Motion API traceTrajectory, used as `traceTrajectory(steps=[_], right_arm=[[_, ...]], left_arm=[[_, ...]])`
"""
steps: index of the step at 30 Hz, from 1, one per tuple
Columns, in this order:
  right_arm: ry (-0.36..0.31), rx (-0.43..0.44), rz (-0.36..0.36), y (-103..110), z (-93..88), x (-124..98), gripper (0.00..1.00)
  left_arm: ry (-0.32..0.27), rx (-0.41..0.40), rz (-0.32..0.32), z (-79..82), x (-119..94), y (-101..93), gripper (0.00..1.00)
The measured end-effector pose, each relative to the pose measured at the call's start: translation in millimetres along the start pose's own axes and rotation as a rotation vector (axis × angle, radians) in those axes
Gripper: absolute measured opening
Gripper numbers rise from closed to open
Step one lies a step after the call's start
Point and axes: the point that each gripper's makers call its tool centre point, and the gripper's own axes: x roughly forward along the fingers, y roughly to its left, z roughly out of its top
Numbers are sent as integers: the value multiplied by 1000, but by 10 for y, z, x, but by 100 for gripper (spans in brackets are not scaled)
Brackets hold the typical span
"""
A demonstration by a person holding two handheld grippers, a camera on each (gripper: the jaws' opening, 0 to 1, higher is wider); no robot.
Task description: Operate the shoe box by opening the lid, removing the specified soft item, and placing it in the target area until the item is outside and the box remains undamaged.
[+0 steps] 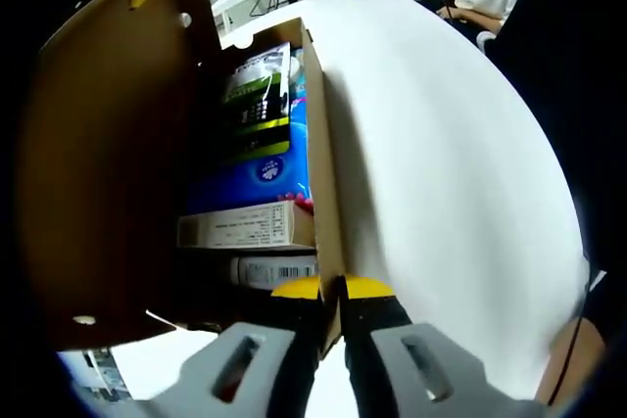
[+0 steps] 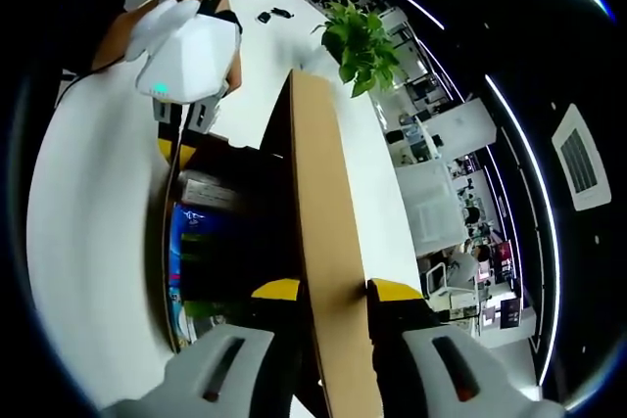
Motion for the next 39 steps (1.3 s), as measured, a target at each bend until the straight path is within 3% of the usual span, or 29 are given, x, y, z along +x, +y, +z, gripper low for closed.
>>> traceTrajectory(steps=[21, 25, 31, 39], right_arm=[[-26, -17, -83, -211, -4, 106, 19], [-22, -46, -116, -262, 8, 128, 15], [5, -175, -181, -346, 9, 199, 11], [19, -203, -189, -402, -1, 236, 9]], left_arm=[[-20, -8, -10, 13, 2, 2, 5], [-20, -7, -11, 12, 5, 3, 5], [-25, -13, -14, 9, 3, 1, 5], [-23, -12, -12, 6, 3, 0, 5]])
